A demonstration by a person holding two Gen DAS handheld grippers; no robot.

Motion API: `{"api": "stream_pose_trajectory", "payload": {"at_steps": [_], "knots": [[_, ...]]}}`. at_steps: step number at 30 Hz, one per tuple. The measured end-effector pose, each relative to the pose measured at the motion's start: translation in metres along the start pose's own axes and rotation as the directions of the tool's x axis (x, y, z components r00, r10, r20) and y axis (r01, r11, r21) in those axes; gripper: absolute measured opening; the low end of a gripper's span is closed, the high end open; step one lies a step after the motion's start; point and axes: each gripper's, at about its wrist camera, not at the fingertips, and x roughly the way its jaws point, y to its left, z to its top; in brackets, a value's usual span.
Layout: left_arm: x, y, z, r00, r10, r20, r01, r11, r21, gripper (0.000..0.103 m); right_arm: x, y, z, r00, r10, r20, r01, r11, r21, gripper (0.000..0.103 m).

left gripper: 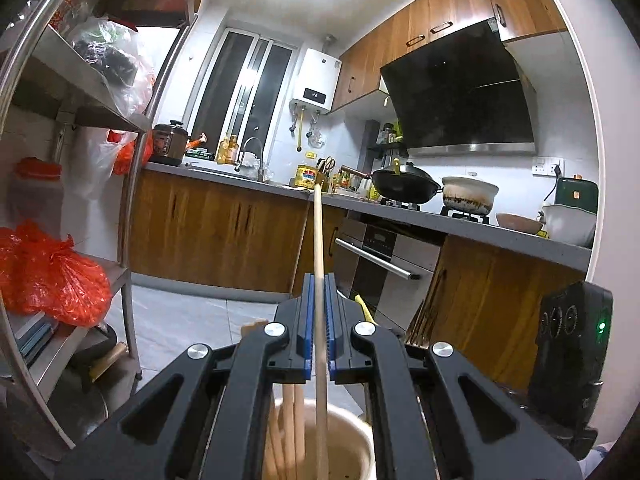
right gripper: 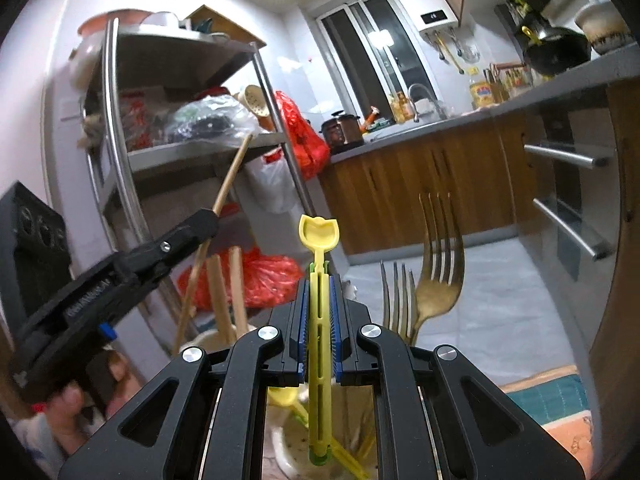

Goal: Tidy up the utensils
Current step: 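Lower the yellow spoon into the short cup while the left tool inserts the chopstick into the tall cup, then open both tools and withdraw them from the holder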

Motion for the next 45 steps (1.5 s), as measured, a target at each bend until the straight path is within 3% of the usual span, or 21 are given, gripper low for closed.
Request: {"api": "stream_pose_trajectory", "payload": {"at_steps": [12, 27, 33, 34, 35, 36, 39, 41, 45], "knots": [[-0.025, 0.006, 0.002, 1.0, 0.001, -0.011, 0.0, 0.999, 0.044, 0.005, -0.01, 0.007, -0.013, 0.999, -0.04, -0.028, 0.038, 0.996, -0.078, 0.011], [-0.038, 0.007, -0.029, 0.985, 0.05, -0.163, -0.038, 0.996, 0.078, 0.005, -0.021, 0.007, -0.024, 0.989, -0.087, -0.119, 0.076, 0.993, -0.091, 0.011], [-0.051, 0.005, -0.024, 0.982, 0.054, -0.181, -0.042, 0.997, 0.071, 0.008, -0.033, 0.007, -0.022, 0.987, -0.104, -0.123, 0.094, 0.992, -0.081, 0.027], [-0.054, 0.005, -0.023, 0.982, 0.051, -0.184, -0.039, 0.997, 0.068, 0.018, -0.037, 0.007, -0.021, 0.987, -0.101, -0.123, 0.093, 0.993, -0.071, 0.032], [-0.057, 0.004, -0.023, 0.981, 0.051, -0.185, -0.039, 0.997, 0.068, 0.04, -0.041, 0.006, -0.021, 0.988, -0.099, -0.121, 0.092, 0.994, -0.063, 0.038], [-0.061, 0.002, -0.022, 0.982, 0.058, -0.181, -0.046, 0.996, 0.072, 0.049, -0.045, 0.006, -0.021, 0.988, -0.099, -0.118, 0.093, 0.994, -0.058, 0.04], [-0.074, -0.005, -0.024, 0.98, 0.067, -0.189, -0.048, 0.994, 0.1, 0.055, -0.061, 0.008, -0.021, 0.985, -0.117, -0.125, 0.109, 0.992, -0.066, 0.045], [-0.082, -0.009, -0.027, 0.977, 0.073, -0.201, -0.049, 0.992, 0.118, 0.06, -0.074, 0.01, -0.025, 0.984, -0.119, -0.133, 0.111, 0.991, -0.072, 0.059], [-0.099, -0.015, -0.036, 0.974, 0.075, -0.213, -0.046, 0.99, 0.136, 0.071, -0.096, 0.015, -0.035, 0.978, -0.143, -0.152, 0.126, 0.986, -0.112, 0.078]]}}
